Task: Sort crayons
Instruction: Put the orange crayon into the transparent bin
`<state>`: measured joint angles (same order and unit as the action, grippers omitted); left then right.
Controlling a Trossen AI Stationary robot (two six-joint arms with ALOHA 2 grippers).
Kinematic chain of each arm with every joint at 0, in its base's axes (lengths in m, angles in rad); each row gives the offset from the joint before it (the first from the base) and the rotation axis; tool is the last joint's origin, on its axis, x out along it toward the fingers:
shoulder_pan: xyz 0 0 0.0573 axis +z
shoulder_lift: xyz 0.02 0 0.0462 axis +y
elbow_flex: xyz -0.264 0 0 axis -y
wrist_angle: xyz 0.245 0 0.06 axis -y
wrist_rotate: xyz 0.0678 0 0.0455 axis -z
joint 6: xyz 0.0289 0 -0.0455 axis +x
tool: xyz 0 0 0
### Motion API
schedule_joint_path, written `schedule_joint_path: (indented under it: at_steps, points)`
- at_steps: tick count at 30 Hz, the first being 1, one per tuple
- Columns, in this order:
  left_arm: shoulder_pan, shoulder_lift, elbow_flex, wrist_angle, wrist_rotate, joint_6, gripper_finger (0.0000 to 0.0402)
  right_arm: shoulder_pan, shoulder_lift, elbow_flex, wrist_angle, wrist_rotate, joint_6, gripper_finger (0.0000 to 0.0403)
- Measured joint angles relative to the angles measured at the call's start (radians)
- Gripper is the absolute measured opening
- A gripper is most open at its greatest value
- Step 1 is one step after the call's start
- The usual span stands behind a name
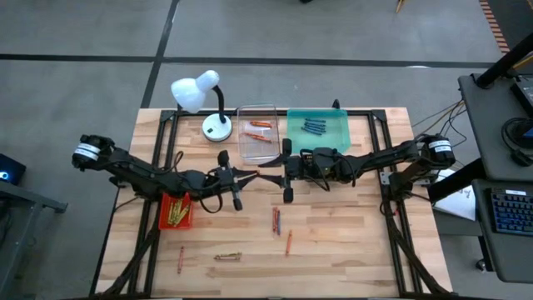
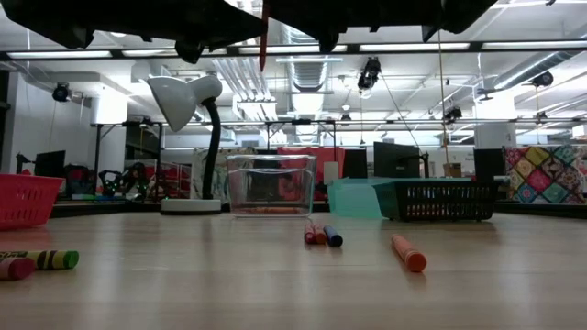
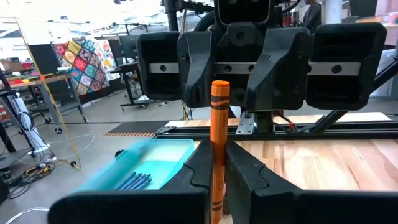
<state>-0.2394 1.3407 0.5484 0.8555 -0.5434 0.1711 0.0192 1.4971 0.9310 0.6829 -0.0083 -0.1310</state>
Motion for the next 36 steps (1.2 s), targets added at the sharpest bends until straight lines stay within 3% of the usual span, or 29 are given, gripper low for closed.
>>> schedule_joint_path:
  at_steps: [14, 23, 36]
  points:
    - [0.006, 0.000, -0.001, 0.042, 0.000, 0.003, 0.0000, 0.000, 0.000, 0.000, -0.001, 0.001, -0.012, 0.0072]
    - [0.015, 0.000, -0.001, 0.043, 0.001, 0.003, 0.0000, 0.000, 0.000, 0.000, 0.004, 0.004, -0.018, 0.0064]
    - [0.015, -0.001, -0.001, 0.045, 0.003, 0.004, 0.0000, -0.012, 0.000, 0.000, 0.011, 0.011, -0.005, 0.0133]
